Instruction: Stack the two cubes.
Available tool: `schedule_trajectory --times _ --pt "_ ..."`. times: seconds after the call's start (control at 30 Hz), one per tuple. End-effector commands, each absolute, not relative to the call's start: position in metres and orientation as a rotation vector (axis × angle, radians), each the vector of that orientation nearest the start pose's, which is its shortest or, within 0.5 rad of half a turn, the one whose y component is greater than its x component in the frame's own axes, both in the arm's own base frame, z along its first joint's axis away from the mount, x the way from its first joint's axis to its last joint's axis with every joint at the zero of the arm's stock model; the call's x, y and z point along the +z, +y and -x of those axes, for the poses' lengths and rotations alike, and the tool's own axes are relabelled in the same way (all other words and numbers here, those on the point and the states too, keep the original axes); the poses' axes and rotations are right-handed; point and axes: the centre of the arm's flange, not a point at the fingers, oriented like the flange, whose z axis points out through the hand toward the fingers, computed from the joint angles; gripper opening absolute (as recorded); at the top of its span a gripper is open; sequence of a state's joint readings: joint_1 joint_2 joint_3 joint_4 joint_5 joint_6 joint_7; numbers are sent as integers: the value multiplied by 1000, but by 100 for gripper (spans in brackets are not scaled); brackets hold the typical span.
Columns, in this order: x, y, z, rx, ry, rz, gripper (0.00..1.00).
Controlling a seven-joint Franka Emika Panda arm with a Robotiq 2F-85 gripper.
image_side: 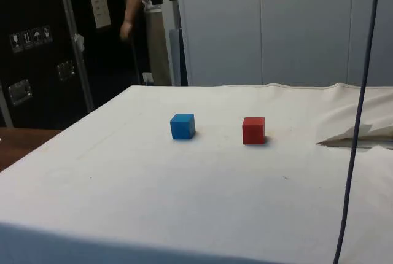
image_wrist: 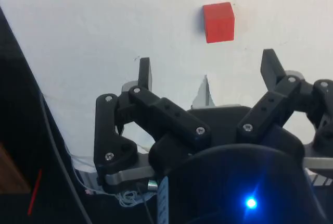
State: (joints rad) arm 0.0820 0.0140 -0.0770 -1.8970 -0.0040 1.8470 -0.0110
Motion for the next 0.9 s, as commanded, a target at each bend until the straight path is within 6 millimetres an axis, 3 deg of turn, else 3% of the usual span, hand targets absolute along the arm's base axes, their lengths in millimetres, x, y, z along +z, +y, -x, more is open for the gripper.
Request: schedule_trajectory --times 0.0,0.87 --pt "485 2 -555 102 -30 3146 100" --pt "490 10 -506 33 -98 3195 100"
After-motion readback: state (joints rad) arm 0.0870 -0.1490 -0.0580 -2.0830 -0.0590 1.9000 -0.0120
